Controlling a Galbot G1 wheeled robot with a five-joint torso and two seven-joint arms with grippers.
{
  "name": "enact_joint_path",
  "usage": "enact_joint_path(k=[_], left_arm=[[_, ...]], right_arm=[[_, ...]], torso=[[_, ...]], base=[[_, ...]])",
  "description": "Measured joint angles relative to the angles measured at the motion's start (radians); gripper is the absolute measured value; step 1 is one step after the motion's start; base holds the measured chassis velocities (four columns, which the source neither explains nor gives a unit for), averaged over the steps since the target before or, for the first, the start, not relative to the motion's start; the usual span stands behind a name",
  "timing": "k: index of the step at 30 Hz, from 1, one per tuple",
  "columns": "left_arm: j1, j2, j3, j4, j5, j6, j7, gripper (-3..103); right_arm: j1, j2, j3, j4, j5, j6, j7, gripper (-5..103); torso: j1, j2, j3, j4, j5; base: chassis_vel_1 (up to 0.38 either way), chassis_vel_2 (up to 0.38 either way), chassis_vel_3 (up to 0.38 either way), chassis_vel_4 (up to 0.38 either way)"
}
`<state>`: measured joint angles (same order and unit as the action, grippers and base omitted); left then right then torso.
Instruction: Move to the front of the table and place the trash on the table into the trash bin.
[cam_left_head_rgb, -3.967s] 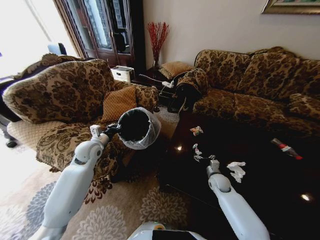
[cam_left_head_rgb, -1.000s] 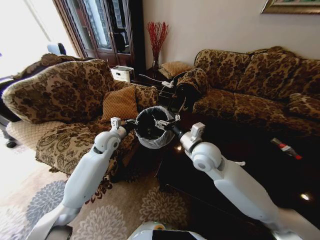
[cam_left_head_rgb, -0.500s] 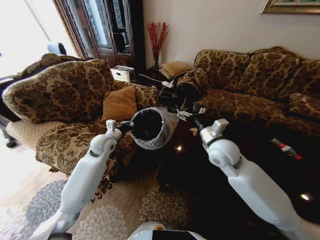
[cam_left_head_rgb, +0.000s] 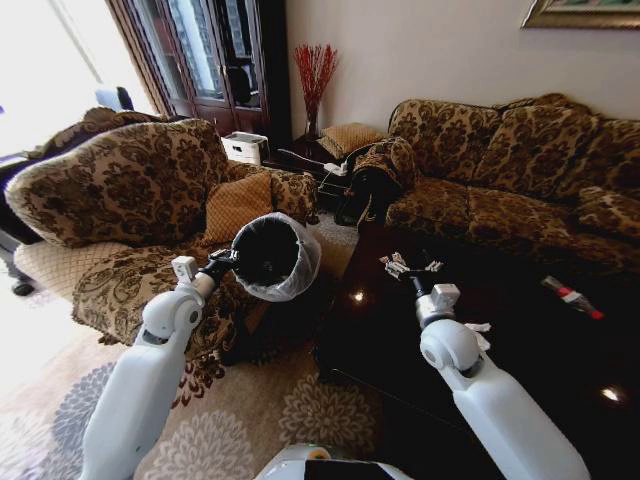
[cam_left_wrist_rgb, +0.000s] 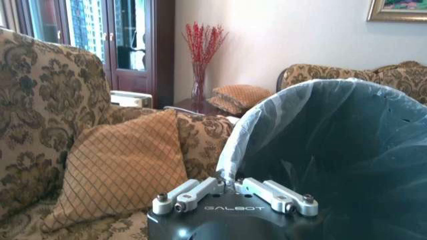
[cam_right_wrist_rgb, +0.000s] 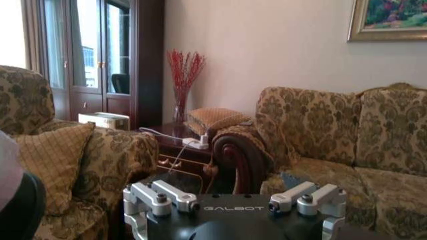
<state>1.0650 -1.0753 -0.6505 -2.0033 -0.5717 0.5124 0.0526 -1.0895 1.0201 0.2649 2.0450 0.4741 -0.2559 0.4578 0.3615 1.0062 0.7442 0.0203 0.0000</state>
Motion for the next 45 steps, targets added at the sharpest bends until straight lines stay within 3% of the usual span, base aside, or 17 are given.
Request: enact_joint_path(k=[7, 21, 29, 38, 45], left_arm=[[0.020, 0.009, -0.017, 0.001, -0.004, -0.014, 0.011, 2], [0.019, 0.020, -0.016, 0.008, -0.042, -0.011, 0.013, 2], [0.023, 0.013, -0.015, 0.000, -0.049, -0.007, 0.013, 2], [0.009, 0.022, -0.004, -0.002, -0.049, -0.005, 0.013, 2], [0.004, 0.018, 0.006, 0.006, -0.048, -0.005, 0.013, 2]], right_arm=[[-0.010, 0.029, -0.015, -0.025, -0.062, 0.010, -0.009, 100], [0.030, 0.032, -0.056, -0.076, -0.082, 0.004, -0.006, 100], [0.031, 0.038, -0.053, -0.116, -0.076, 0.038, -0.001, 100], [0.123, 0.083, -0.072, -0.340, 0.049, 0.027, -0.005, 100], [0.277, 0.157, -0.106, -0.607, 0.018, 0.089, -0.079, 100]], torso=[[0.000, 0.000, 0.000, 0.0002, -0.0001], [0.001, 0.000, 0.001, 0.0003, 0.0001], [0.001, 0.000, 0.001, 0.0000, 0.0002], [-0.001, 0.000, 0.000, 0.0001, 0.0000], [0.001, 0.000, 0.000, 0.0002, 0.0000]], base=[[0.000, 0.000, 0.000, 0.000], [-0.141, 0.132, 0.151, -0.155], [-0.136, 0.111, 0.113, -0.129], [0.000, 0.000, 0.000, 0.000], [0.000, 0.000, 0.000, 0.000]])
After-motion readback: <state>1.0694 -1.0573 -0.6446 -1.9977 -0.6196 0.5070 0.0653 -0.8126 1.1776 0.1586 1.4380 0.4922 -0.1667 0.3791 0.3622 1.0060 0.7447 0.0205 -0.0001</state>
